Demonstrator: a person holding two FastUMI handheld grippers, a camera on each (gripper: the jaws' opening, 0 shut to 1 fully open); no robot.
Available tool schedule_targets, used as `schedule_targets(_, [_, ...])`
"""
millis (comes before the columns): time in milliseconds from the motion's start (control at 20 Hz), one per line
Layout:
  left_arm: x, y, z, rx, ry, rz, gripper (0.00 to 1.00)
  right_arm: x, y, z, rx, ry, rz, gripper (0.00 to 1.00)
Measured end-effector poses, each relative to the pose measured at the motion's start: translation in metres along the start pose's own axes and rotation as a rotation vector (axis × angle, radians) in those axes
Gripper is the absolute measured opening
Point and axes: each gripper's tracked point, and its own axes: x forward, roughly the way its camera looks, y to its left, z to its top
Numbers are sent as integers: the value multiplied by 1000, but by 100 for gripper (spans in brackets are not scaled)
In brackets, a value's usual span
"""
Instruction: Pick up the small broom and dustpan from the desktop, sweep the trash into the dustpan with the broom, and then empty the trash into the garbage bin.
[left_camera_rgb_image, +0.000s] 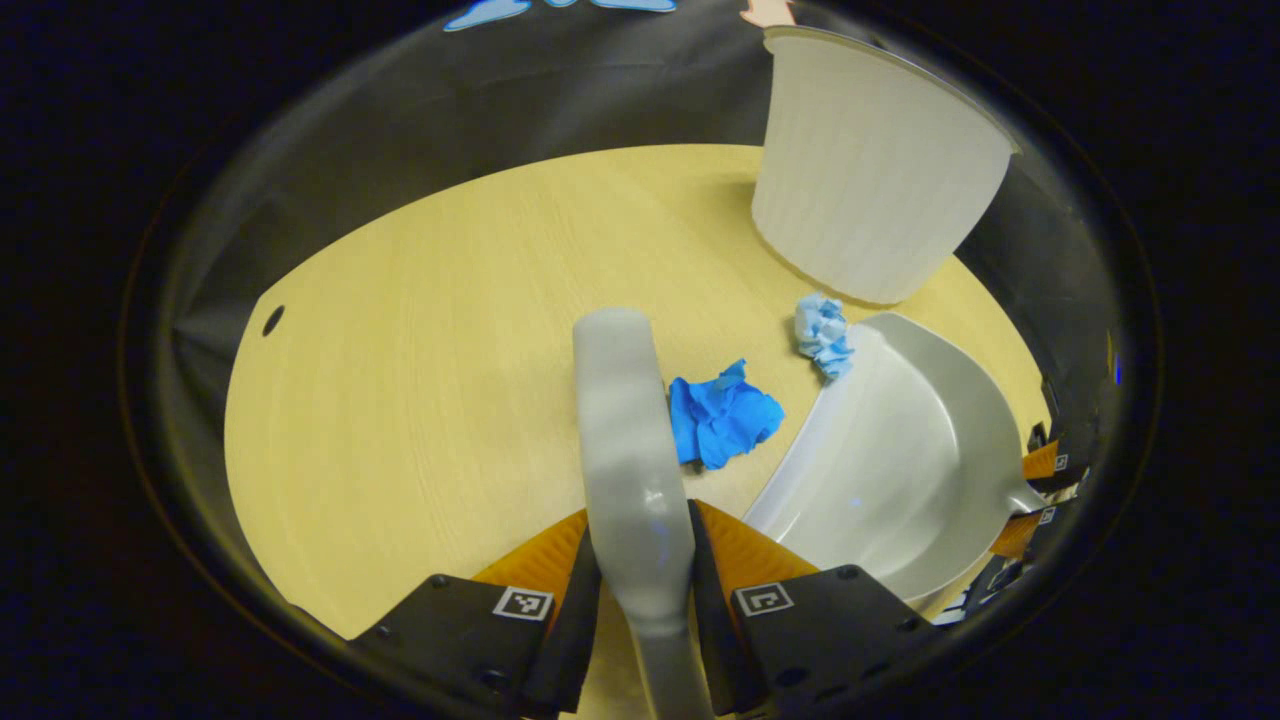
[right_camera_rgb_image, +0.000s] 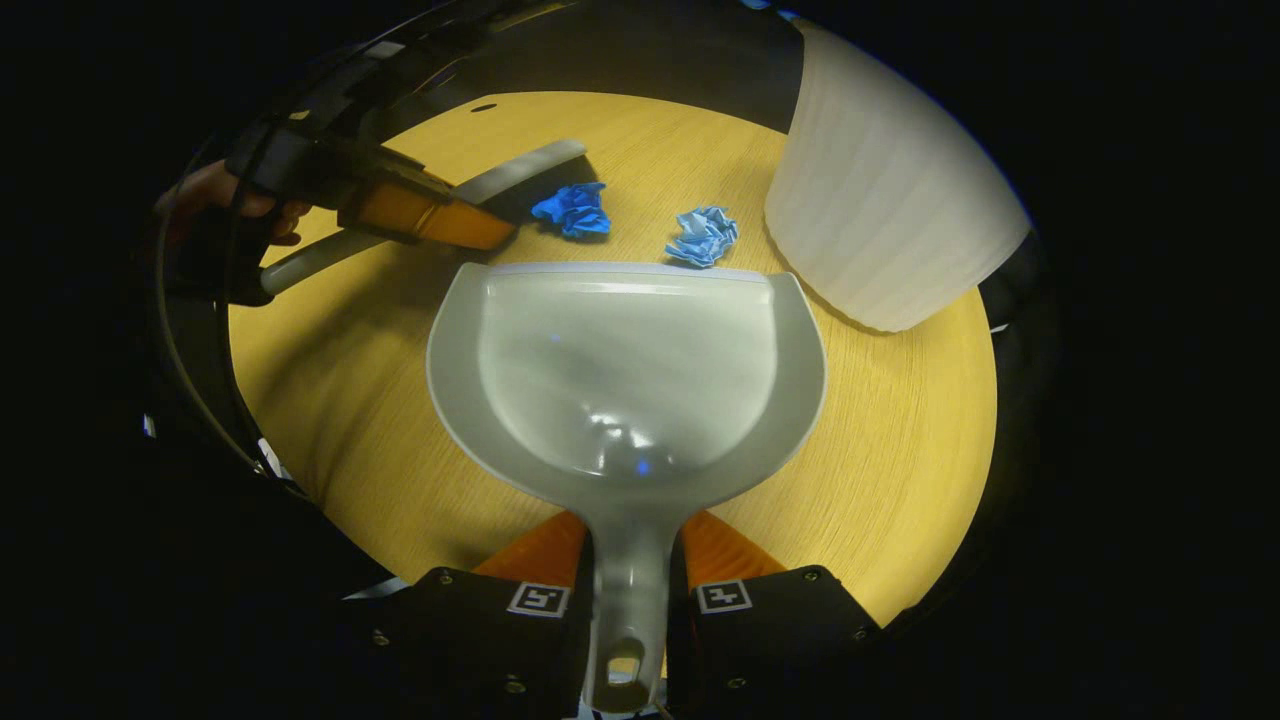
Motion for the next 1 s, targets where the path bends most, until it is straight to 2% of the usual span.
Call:
schedule_targets(50, [3,-4,6,25,0,-17,52,2,-4,0,-13,1,4,31])
schedule_targets(150, [8,-12,17,87,2,-58,49,3,-10,1,-24,0,15,31])
schedule_targets(200, [13,-17,22,126,6,-85,52,3,-12,1,-29,0,20,31])
schedule_targets(300, [17,-23,31,226,15,-135,49,3,-14,0,-38,1,28,31])
schedule_targets(350, [17,-24,35,279,22,-164,52,3,-14,0,-41,-1,32,31])
schedule_targets(500, [11,-27,44,422,54,-248,52,4,-17,0,-50,-3,41,31])
schedule_targets(600, [5,-27,50,496,72,-300,49,3,-16,2,-54,-14,42,31])
schedule_targets(800, [-1,-41,49,582,93,-385,49,5,-18,3,-59,-44,51,31])
schedule_targets(1000, [-11,-65,41,559,102,-457,52,6,-19,6,-50,-73,46,31])
